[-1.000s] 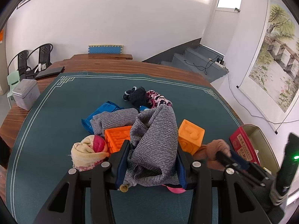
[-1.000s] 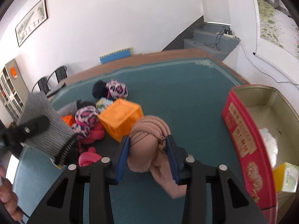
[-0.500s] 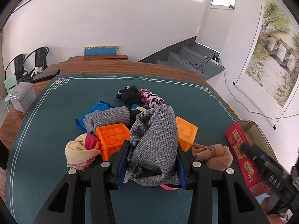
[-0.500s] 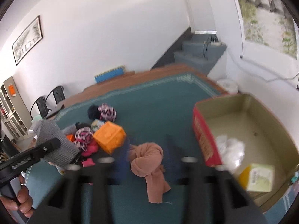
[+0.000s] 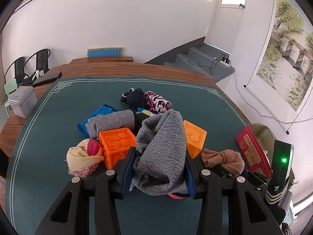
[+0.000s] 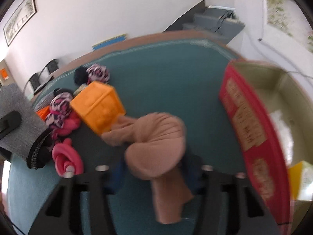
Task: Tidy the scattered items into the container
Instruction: 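Carry the scarf into the tin and release with the right gripper while the left holds the grey knit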
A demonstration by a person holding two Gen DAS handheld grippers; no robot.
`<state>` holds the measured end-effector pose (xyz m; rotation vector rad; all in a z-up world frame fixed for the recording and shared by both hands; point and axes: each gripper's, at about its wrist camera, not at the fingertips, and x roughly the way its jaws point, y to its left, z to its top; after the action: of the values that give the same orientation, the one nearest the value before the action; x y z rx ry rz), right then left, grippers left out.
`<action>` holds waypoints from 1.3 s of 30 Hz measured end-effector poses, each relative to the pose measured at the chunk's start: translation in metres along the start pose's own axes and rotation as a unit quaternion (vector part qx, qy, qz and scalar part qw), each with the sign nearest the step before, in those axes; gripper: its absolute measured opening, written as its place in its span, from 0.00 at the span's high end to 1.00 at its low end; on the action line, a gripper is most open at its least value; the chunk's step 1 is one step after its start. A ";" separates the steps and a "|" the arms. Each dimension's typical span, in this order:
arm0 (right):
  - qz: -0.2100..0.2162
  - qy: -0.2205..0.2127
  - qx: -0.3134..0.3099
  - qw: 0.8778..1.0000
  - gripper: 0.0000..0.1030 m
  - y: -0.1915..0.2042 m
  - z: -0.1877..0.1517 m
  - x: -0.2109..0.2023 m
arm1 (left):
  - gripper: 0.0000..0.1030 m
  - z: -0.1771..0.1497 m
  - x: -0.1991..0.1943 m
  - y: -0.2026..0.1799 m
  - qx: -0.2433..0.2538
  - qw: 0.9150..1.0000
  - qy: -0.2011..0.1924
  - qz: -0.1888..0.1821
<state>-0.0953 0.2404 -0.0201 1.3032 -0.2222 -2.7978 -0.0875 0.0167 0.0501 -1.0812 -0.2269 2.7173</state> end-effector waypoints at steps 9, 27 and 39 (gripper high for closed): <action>-0.007 -0.066 -0.006 0.998 0.55 0.005 0.000 -0.037 | 0.56 -0.001 0.002 -0.002 0.006 1.000 0.001 0.000; -0.141 -0.212 0.062 0.965 0.55 -0.059 -0.006 -0.145 | 0.56 -0.010 0.001 -0.025 0.037 0.999 0.003 -0.007; -0.210 -0.165 0.125 0.955 0.52 -0.144 -0.023 -0.145 | 0.56 -0.034 -0.006 -0.078 0.106 0.994 0.005 -0.027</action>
<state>0.0183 0.3950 0.0539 1.0055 -0.3614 -3.4486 -0.0494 0.0930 0.0463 -1.0123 0.0351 2.6165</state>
